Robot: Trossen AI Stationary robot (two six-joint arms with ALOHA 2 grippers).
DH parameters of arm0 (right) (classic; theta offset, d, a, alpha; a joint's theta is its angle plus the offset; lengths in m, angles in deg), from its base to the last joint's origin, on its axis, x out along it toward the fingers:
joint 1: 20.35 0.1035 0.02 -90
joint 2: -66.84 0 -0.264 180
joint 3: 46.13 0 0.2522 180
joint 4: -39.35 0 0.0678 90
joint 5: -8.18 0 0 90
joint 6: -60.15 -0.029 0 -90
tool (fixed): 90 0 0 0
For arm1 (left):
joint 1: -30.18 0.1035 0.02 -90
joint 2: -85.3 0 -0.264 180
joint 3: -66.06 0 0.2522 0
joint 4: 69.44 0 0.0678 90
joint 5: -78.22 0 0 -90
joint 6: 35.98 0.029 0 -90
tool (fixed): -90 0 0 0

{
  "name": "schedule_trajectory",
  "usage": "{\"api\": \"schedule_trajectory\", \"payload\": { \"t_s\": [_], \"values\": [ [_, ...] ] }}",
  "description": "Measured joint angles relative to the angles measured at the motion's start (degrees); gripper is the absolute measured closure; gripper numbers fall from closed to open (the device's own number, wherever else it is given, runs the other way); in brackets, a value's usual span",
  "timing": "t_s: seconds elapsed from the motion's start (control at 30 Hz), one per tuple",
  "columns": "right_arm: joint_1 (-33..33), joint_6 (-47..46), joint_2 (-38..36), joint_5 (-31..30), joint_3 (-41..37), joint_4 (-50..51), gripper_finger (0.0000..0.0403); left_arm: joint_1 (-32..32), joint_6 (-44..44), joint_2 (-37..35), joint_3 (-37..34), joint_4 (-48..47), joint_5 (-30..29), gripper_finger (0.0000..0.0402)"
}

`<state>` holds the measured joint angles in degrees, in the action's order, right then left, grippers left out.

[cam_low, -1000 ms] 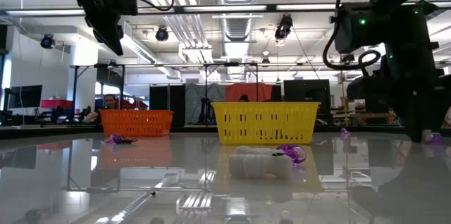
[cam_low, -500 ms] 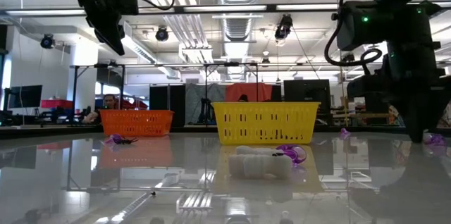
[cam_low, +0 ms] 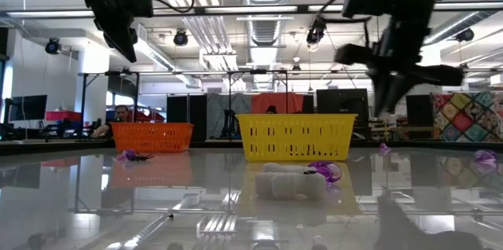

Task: Sort Halloween decoration
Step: Put the white skeleton toy into the black bin

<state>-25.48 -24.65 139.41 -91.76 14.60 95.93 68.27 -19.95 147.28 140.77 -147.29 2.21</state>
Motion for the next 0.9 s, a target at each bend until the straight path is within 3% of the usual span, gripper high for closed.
{"api": "schedule_trajectory", "payload": {
  "t_s": [0.3, 0.47, 0.67, 0.9],
  "values": [
    [-13.46, 18.68, 0.26, -2.17, 1.88, -21.74, 0.0390, 0.00, -0.02, 0.00, 0.00, -2.87, -0.01, 0.0331],
    [-19.37, 24.14, 3.27, 0.01, 2.69, -32.50, 0.0390, 0.00, 0.00, -0.02, 0.00, -2.87, -0.01, 0.0331],
    [-21.77, 28.72, 12.31, 5.72, 8.49, -32.99, 0.0390, 0.00, 0.00, -0.02, 0.00, -2.90, -0.03, 0.0331],
    [-21.91, 34.72, 21.09, 5.92, 18.25, -26.65, 0.0390, 0.00, 0.28, -0.02, 0.00, -3.01, -0.05, 0.0331]
  ]
}}
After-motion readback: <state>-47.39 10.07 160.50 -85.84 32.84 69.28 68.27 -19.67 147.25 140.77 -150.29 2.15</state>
